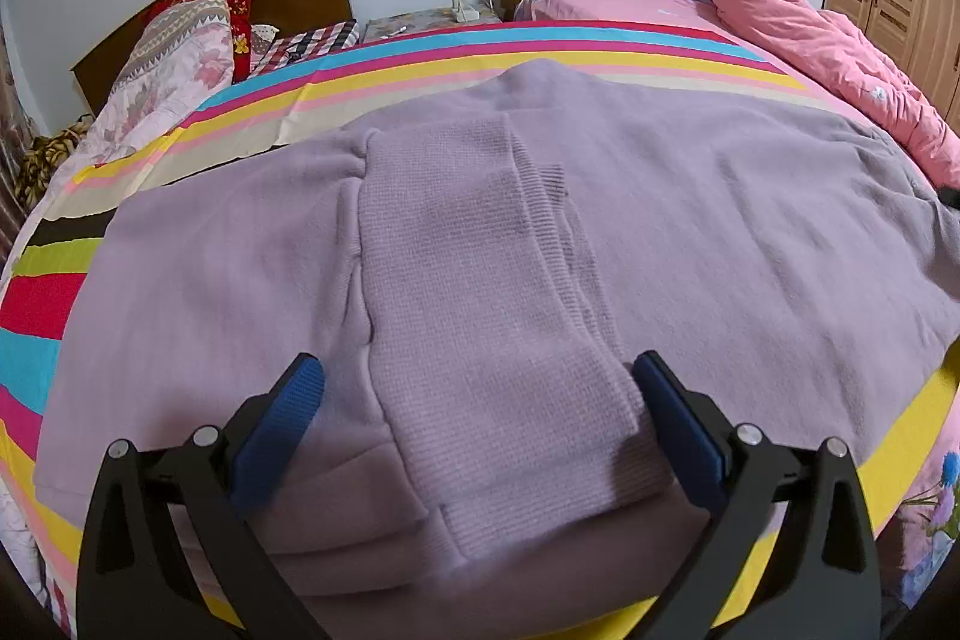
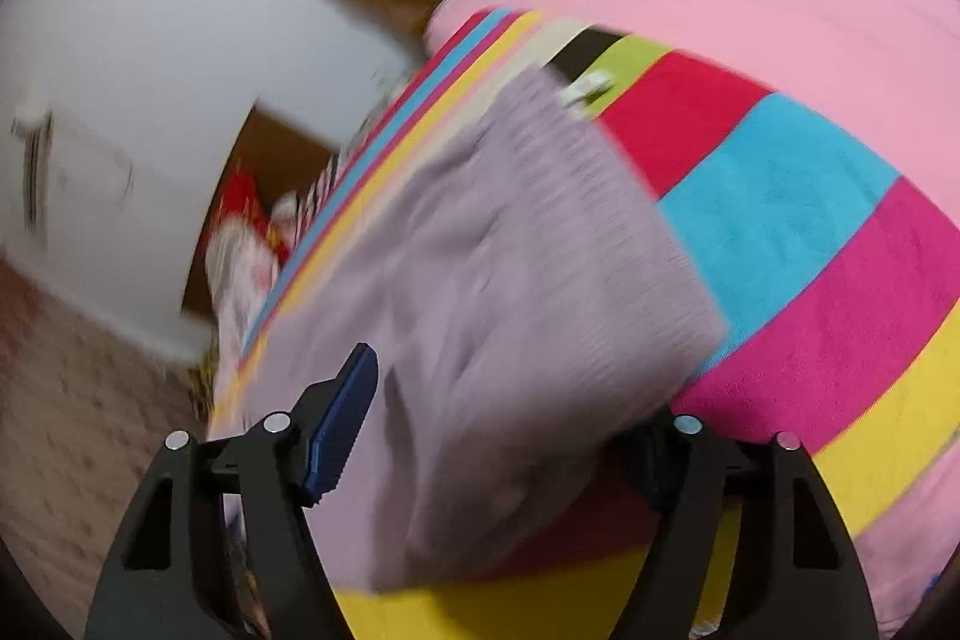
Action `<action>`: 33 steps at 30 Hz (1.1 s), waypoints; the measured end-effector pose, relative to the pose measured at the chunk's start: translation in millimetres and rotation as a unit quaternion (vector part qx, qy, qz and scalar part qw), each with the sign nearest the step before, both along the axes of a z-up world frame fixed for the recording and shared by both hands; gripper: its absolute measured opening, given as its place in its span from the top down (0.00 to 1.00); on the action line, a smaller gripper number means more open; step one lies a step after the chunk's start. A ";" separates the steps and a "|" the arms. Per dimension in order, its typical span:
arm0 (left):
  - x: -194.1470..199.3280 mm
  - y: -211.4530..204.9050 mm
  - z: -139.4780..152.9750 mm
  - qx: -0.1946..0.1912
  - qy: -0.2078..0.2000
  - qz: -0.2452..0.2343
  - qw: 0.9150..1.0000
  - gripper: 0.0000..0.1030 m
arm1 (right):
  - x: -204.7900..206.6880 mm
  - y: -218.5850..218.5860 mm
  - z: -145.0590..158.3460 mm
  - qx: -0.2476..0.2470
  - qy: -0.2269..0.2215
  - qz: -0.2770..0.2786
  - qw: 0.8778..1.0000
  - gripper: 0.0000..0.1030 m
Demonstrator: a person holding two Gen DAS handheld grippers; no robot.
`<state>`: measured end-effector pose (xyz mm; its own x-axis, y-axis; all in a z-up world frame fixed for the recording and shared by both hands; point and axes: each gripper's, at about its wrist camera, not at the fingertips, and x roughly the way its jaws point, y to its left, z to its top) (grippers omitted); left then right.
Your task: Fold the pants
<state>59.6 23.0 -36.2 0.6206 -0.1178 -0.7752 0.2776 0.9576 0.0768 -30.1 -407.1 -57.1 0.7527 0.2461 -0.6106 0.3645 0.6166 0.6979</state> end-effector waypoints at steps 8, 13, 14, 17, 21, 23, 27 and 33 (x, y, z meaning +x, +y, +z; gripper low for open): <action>-0.1 -0.6 -0.3 0.000 0.000 0.000 1.000 0.01 | 4.0 12.5 2.1 -0.037 -0.025 0.008 0.999 0.68; -1.1 -2.4 0.5 0.000 0.001 -0.001 1.000 0.01 | 3.6 13.1 6.0 -0.046 -0.042 -0.010 0.998 0.69; -1.7 -2.1 2.2 -0.001 0.001 -0.003 1.000 0.01 | 1.8 11.3 6.7 -0.041 -0.044 -0.012 0.998 0.69; -11.3 2.5 20.6 -0.016 -0.026 -0.012 0.999 0.01 | -1.9 10.1 8.0 -0.044 -0.046 -0.015 0.998 0.69; -9.8 20.5 38.9 0.005 -0.056 0.026 0.998 0.01 | -4.3 5.4 5.6 -0.030 -0.047 -0.028 0.998 0.69; 2.1 24.8 23.1 0.044 -0.021 0.032 0.998 0.01 | -6.9 9.8 13.1 -0.035 -0.052 -0.038 0.997 0.69; 12.7 36.1 13.8 0.010 0.014 0.007 1.000 0.01 | 1.5 45.9 67.4 -0.133 -0.077 -0.029 0.988 0.69; -2.6 116.3 63.0 -0.109 -0.057 0.099 0.987 0.02 | 56.2 221.6 168.3 -0.399 -0.144 0.101 0.900 0.69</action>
